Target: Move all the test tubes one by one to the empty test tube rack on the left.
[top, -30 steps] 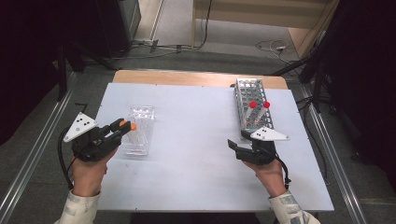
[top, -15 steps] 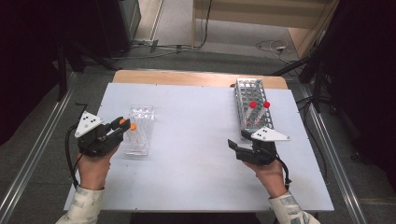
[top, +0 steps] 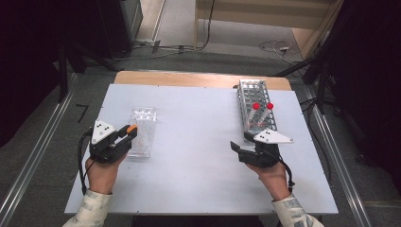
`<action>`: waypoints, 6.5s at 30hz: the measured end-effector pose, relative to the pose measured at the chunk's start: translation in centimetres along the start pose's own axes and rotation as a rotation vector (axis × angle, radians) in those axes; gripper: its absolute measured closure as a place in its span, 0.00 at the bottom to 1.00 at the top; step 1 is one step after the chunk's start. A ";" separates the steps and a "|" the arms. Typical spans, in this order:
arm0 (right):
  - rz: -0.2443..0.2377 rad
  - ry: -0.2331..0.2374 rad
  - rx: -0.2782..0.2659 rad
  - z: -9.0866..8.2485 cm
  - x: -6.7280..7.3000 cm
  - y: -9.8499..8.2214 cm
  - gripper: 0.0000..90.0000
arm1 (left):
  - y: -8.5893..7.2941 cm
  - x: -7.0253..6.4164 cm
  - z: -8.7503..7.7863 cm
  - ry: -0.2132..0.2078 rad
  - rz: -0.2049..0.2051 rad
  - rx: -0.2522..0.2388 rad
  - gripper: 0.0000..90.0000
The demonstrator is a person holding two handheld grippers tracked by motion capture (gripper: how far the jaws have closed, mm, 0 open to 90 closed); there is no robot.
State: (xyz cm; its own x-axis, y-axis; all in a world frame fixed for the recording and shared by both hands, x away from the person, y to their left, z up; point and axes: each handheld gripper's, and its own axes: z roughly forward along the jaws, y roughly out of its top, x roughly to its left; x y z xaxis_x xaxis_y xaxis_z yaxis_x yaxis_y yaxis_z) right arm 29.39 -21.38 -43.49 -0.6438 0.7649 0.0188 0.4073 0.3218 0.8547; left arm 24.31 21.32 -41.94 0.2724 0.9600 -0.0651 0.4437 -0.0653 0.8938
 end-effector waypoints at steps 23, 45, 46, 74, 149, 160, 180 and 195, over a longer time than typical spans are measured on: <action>0.032 -0.061 -0.014 -0.2 -1.5 -0.1 0.37 | 0.0 -0.1 -0.1 -0.025 -0.075 -0.014 0.44; 0.162 -0.267 -0.057 0.6 -6.9 0.9 0.43 | 0.3 -0.8 -0.3 -0.032 -0.094 -0.043 0.25; 0.171 -0.280 -0.058 0.6 -7.3 0.9 0.44 | 0.3 -0.8 -0.4 -0.033 -0.095 -0.044 0.25; 0.201 -0.364 -0.027 4.4 -11.2 1.3 0.74 | 0.6 -0.8 -0.5 -0.040 -0.102 -0.051 0.21; -0.143 0.225 0.015 5.7 11.0 2.7 0.79 | 0.7 -11.7 1.8 -0.393 0.082 -0.032 0.55; -0.159 0.259 0.012 5.6 12.1 2.7 0.79 | 0.6 -11.7 2.1 -0.377 0.110 -0.031 0.77; -0.155 0.256 0.054 4.7 8.9 2.0 0.38 | 1.8 -7.5 -2.2 -0.364 0.075 -0.053 0.78; -0.100 0.180 0.022 3.2 5.6 2.2 0.38 | 2.8 -0.8 -6.1 -0.185 0.000 -0.106 0.78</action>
State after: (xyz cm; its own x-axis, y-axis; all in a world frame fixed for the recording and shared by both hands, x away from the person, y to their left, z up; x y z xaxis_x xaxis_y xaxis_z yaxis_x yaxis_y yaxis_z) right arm 28.76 -14.64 -43.18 -0.7862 0.6173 0.0280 0.3480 0.4048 0.8456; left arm 20.11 22.01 -36.68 0.4285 0.8931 -0.1366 0.3537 -0.0267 0.9350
